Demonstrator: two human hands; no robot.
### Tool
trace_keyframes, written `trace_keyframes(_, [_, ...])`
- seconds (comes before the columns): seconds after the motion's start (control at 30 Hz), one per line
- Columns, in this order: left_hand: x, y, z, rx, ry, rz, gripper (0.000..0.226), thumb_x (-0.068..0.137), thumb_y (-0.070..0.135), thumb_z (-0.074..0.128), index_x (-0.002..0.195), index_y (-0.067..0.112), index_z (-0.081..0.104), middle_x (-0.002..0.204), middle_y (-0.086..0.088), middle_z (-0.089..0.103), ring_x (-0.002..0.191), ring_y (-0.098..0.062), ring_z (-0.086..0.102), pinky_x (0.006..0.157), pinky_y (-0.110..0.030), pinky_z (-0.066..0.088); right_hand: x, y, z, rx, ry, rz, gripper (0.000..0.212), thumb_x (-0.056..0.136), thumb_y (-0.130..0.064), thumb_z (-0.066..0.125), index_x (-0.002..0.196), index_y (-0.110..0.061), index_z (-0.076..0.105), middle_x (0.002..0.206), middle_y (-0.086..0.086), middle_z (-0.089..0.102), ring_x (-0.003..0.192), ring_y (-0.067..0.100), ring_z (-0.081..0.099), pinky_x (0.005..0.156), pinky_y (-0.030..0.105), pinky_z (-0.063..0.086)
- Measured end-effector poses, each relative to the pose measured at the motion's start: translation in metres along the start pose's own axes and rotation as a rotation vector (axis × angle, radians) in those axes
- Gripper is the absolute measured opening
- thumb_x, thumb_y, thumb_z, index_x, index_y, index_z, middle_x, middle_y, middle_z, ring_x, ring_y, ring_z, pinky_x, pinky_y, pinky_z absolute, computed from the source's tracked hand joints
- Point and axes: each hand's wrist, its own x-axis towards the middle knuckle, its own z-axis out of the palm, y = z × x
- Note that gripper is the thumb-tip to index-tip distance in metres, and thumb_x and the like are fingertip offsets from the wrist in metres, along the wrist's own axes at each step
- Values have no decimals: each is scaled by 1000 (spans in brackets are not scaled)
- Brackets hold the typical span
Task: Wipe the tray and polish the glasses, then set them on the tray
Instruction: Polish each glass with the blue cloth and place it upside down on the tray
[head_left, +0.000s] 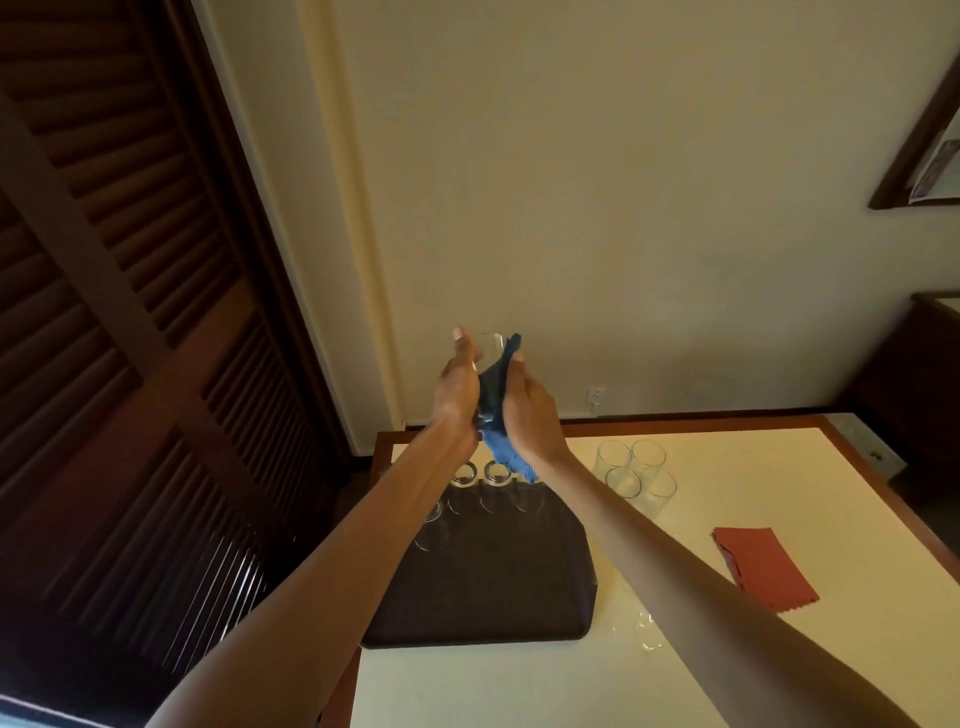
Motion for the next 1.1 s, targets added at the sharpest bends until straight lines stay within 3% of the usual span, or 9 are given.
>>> trace_keyframes(0.03, [1,0,1,-5,-3,7,69,99,75,33,129,21,64,82,-16,73,67,-22,74,67,-34,60,-4,3,1,-33,7,-17,58,110,-40,20,97,-2,62,82,12,68,75,21,68,66,23,51])
trace_keyframes(0.13, [2,-3,5,5,53,5,76,96,79,34,127,18,66,110,-18,75,99,-25,74,96,-47,60,-19,12,3,-111,25,-133,42,108,-39,28,119,-5,51,89,5,65,69,12,65,53,15,44])
trace_keyframes(0.27, [-6,-8,11,-11,77,-4,66,105,66,35,106,8,68,91,-10,73,90,-23,71,87,-39,60,-20,14,-1,-238,48,-311,61,104,-46,32,148,-3,25,130,12,52,103,19,63,78,22,56])
trace_keyframes(0.43, [-15,-16,17,-24,46,18,67,105,67,28,121,16,69,109,-8,78,103,-27,74,96,-47,59,0,-6,-20,-49,54,-167,42,106,-48,33,113,-11,51,85,2,67,67,12,66,57,27,52])
trace_keyframes(0.6, [-17,-14,17,62,73,24,111,55,99,51,130,18,62,126,-10,70,106,-27,71,92,-47,59,1,-8,-17,123,-33,90,70,108,-49,20,94,1,68,78,14,70,67,17,66,57,19,50])
trace_keyframes(0.73, [-15,-7,8,38,96,56,94,86,82,54,143,7,53,128,-30,62,112,-48,65,96,-58,54,-16,7,-3,44,-92,41,65,108,-47,20,97,-1,64,76,5,67,64,12,65,53,14,45])
trace_keyframes(0.83, [-6,-10,1,63,138,87,67,95,75,48,97,11,66,88,-11,68,82,-24,70,80,-42,60,-21,9,5,-41,-81,-69,41,108,-43,30,117,-7,49,92,6,65,73,12,65,54,13,46])
trace_keyframes(0.93, [-5,-11,5,-25,72,22,60,102,68,42,98,15,72,100,-9,78,99,-25,74,90,-42,60,-11,1,5,-105,7,-226,43,106,-41,36,133,-8,40,114,8,62,92,19,67,72,28,57])
trace_keyframes(1.1, [-9,-8,16,-16,33,55,70,104,69,27,114,19,76,104,-8,78,100,-25,73,100,-50,57,17,-13,-12,37,60,-99,47,107,-48,29,111,-9,56,83,1,69,67,14,69,58,26,56])
